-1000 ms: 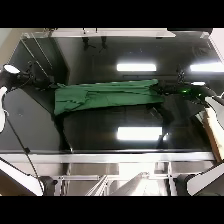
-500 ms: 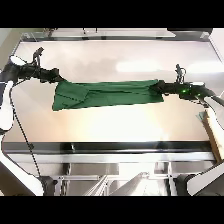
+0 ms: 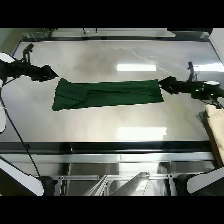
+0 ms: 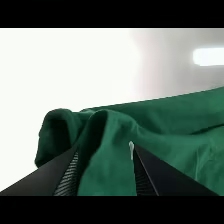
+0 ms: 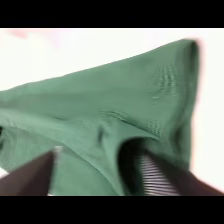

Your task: Fold the shirts.

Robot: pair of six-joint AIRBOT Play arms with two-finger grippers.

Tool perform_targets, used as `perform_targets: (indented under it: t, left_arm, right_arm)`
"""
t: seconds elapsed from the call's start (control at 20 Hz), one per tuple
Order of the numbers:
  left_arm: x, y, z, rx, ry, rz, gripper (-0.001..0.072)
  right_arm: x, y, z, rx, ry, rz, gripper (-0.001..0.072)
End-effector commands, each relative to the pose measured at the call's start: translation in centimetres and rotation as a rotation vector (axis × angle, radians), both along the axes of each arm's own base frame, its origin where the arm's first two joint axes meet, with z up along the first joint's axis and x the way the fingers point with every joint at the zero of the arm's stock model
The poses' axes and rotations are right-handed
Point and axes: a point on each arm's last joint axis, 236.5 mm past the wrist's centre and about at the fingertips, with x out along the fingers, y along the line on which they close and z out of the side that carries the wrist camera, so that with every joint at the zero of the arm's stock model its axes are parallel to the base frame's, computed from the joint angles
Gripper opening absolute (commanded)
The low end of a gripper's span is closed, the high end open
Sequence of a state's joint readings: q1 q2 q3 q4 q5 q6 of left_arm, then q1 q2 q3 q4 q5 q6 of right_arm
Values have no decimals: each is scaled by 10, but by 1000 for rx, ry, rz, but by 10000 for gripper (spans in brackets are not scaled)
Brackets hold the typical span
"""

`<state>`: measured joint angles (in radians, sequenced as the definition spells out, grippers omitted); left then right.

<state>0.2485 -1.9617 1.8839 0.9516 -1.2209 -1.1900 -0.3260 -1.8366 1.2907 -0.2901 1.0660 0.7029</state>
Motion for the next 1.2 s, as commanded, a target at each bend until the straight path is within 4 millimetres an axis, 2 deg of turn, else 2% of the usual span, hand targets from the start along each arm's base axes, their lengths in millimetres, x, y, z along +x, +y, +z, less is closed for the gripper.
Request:
perform_targets:
  t: [0.0, 0.05, 0.15, 0.25, 0.3, 0.4, 0.45, 0.5, 0.55, 0.6, 0.65, 0.7, 0.75, 0.85, 0.95, 1.0, 1.1, 1.15]
  left_arm:
    - [-9, 27, 28, -38, 13, 94, 573]
    - [-10, 28, 35, -57, 23, 130, 705]
    - [-13, 18, 47, -74, 21, 124, 703]
    - [-9, -5, 64, -136, -10, 101, 648]
    - [-7, -18, 72, -168, -24, 88, 555]
    - [-6, -50, 82, -235, -33, 46, 270]
    - [-8, -64, 82, -235, -27, 19, 157]
    - [-10, -78, 81, -227, -24, -10, 79]
    - [-12, -94, 78, -213, -18, -42, 63]
    - [-15, -110, 74, -187, -17, -80, 63]
    - [-16, -124, 69, -157, -22, -109, 62]
    - [-15, -140, 63, -131, -28, -133, 61]
    - [-14, -159, 56, -130, -25, -143, 28]
    - [-14, -201, 32, -138, -3, -173, 13]
    - [-20, -246, -2, -133, 21, -221, 5]
    - [-24, -269, -20, -131, 34, -239, 5]
    - [-35, -306, -52, -132, 70, -259, 6]
    - [-46, -322, -65, -131, 99, -283, 6]
  right_arm:
    - [-8, -42, 6, 16, 40, -67, 666]
    - [-10, -44, -3, 30, 85, -84, 665]
    - [-15, -32, -27, 50, 159, -72, 665]
    - [-18, -12, -48, 82, 228, -54, 659]
    - [-17, -1, -55, 94, 255, -41, 659]
    - [-12, 21, -61, 93, 265, 0, 625]
    - [-7, 31, -62, 88, 256, 22, 506]
    - [-1, 39, -61, 89, 255, 34, 430]
    - [6, 46, -59, 90, 250, 42, 380]
    - [12, 50, -52, 84, 228, 52, 133]
    - [17, 52, -44, 81, 207, 59, 15]
    - [21, 53, -32, 86, 184, 79, 14]
    - [20, 57, -17, 97, 166, 114, 14]
    - [10, 70, 23, 129, 126, 200, 13]
    - [-4, 90, 76, 169, 56, 285, 14]
    - [-11, 102, 109, 197, 4, 318, 14]
    - [-23, 131, 168, 212, -110, 363, 14]
    - [-28, 144, 189, 193, -160, 371, 14]
